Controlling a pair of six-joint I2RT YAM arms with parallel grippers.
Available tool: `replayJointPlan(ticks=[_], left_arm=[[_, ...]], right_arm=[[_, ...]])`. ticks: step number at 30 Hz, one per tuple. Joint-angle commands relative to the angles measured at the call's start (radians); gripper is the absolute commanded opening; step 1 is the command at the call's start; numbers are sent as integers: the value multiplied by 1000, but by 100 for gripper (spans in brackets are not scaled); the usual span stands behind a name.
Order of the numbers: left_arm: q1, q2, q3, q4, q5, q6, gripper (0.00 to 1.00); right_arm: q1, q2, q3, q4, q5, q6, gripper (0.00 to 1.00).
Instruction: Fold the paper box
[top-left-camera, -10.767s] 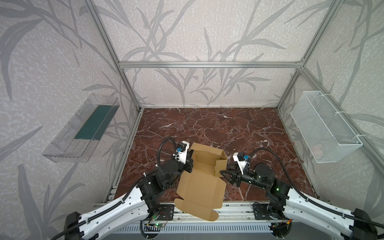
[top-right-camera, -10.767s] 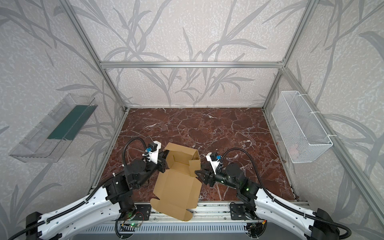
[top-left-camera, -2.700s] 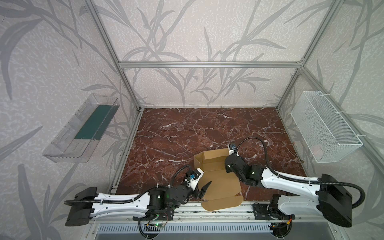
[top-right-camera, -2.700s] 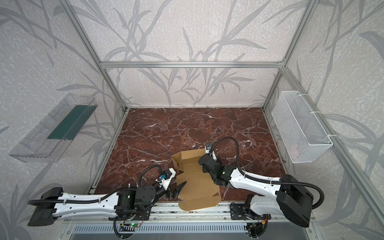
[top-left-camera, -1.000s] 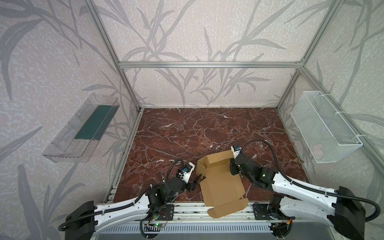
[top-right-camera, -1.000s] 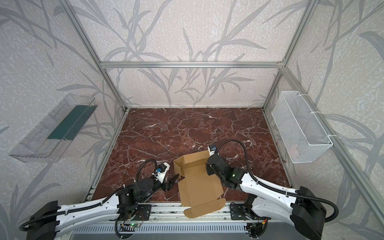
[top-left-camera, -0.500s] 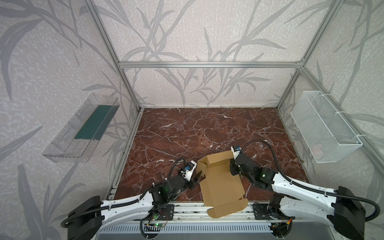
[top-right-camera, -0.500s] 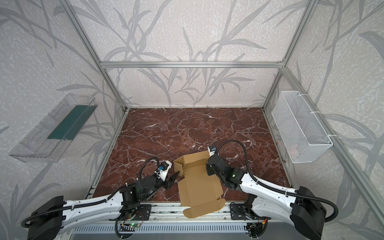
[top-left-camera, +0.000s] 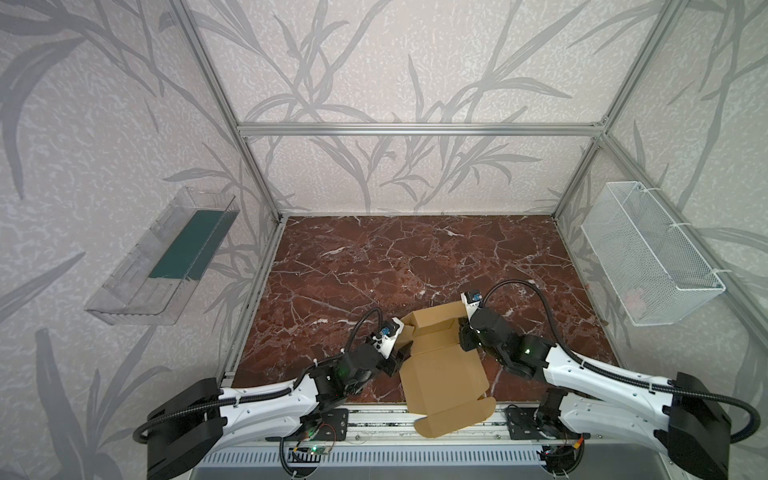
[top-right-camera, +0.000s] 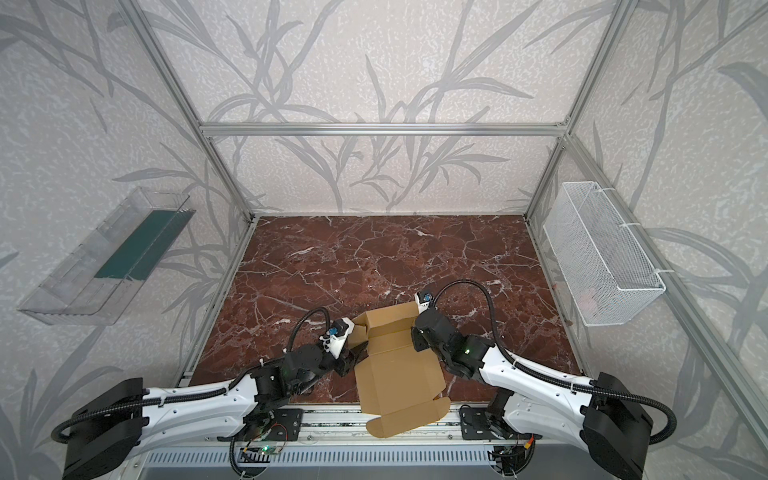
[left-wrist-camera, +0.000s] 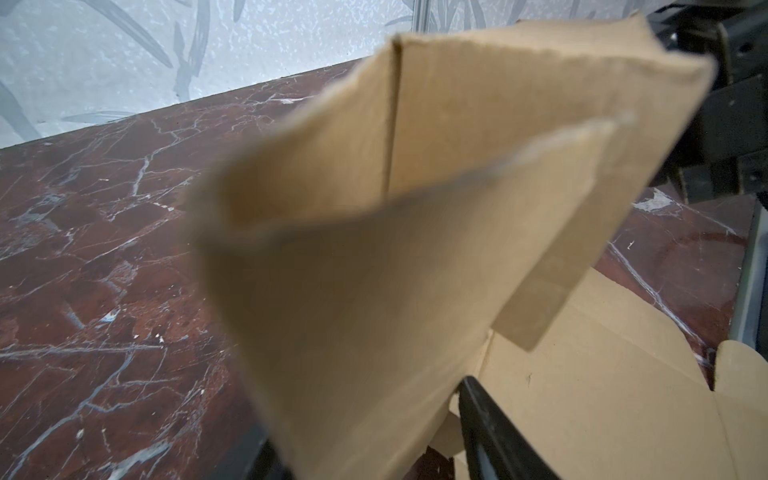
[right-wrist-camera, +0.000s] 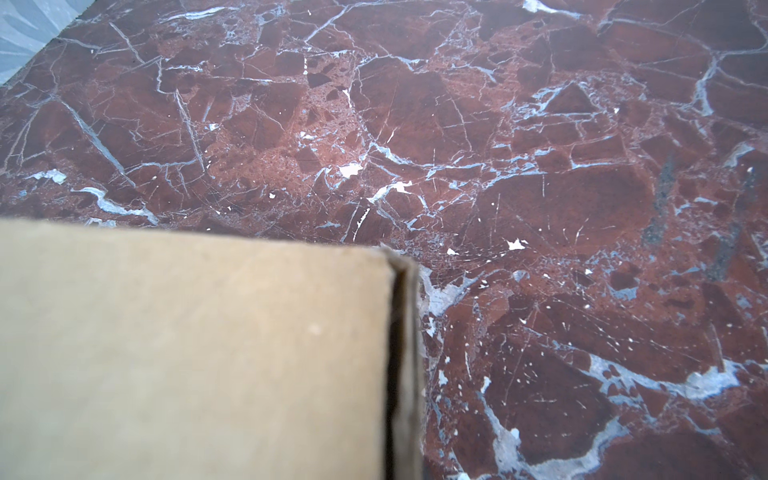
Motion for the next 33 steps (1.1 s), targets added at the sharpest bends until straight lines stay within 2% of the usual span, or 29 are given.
replayJointPlan(ticks=[1, 4, 10, 13, 15, 19, 24, 27, 30, 33], left_arm=[[3, -25, 24, 7, 31, -17, 62], [3, -112, 18, -72, 34, -30, 64], [2, -391, -27, -241, 23, -66, 68], [3, -543, -56, -307, -54, -77, 68], [4, -616, -56, -368, -171, -84, 68], [5, -639, -29, -422, -328, -99, 72], [22, -526, 8, -407, -459, -125, 74], [29, -558, -9, -360, -490, -122, 75], [35, -670, -46, -295, -486, -101, 76], [37, -782, -52, -309, -454, -78, 76]], right_arm=[[-3, -10, -1, 3, 8, -1, 0], [-3, -19, -3, -10, 27, -8, 0], [-7, -32, -6, -18, 39, -26, 0], [-9, -36, -6, -20, 36, -30, 0], [-11, -40, -6, -21, 35, -32, 0], [-12, -45, -5, -20, 24, -34, 0], [-13, -43, 4, -24, 21, -32, 0], [-12, -50, 2, -32, 23, -32, 0], [-12, -59, -6, -36, 29, -32, 0], [-12, -60, -8, -37, 29, -32, 0]])
